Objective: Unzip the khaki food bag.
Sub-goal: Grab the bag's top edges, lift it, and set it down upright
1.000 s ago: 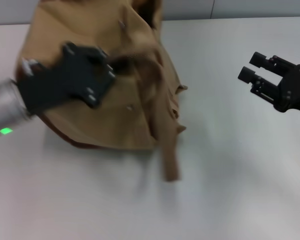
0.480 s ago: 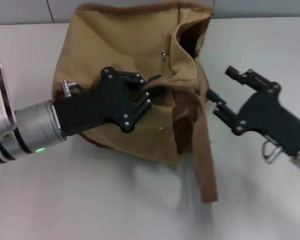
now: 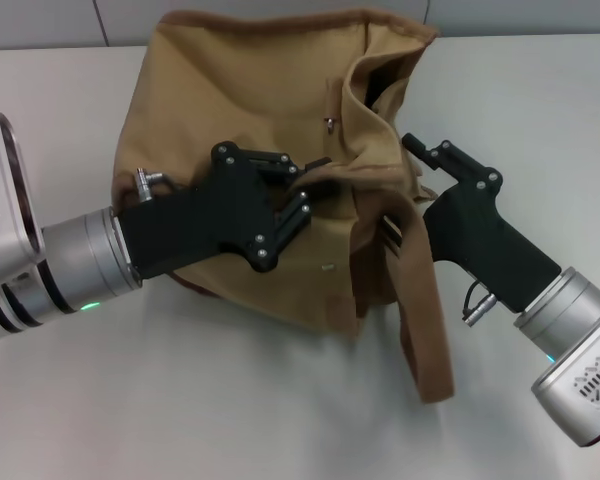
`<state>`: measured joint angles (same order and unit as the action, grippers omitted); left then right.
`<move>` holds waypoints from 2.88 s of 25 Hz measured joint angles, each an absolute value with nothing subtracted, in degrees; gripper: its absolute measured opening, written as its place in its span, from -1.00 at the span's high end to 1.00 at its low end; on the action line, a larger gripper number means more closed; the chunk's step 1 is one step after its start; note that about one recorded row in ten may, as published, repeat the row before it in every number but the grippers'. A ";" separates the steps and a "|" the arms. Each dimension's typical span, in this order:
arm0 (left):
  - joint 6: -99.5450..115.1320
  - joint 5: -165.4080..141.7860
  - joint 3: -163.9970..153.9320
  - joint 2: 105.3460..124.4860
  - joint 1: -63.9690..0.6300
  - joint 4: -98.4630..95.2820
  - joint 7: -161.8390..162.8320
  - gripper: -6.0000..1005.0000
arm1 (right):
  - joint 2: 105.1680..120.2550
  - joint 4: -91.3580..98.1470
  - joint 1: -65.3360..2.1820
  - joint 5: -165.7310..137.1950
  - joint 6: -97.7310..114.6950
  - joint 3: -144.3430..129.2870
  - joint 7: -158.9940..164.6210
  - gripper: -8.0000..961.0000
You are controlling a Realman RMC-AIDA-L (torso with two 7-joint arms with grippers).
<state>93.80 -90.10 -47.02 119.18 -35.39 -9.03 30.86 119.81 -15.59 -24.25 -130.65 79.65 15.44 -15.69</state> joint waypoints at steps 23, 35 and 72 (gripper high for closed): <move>94.21 -90.59 -47.02 119.17 -35.73 -6.07 29.44 0.87 | 119.88 -20.30 -22.58 -130.70 80.12 20.55 -16.61 0.12; 94.37 -90.49 -47.03 119.18 -36.15 -5.98 29.53 0.87 | 119.88 -20.33 -22.51 -130.84 79.86 20.48 -16.62 0.74; 102.67 -65.36 -46.29 119.18 -27.82 -2.44 30.76 0.87 | 119.88 -14.43 -19.00 -122.96 78.88 21.45 -15.90 0.90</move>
<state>102.67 -65.36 -46.29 119.18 -27.82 -2.44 30.76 119.88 -14.43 -19.00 -122.96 78.88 21.44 -15.90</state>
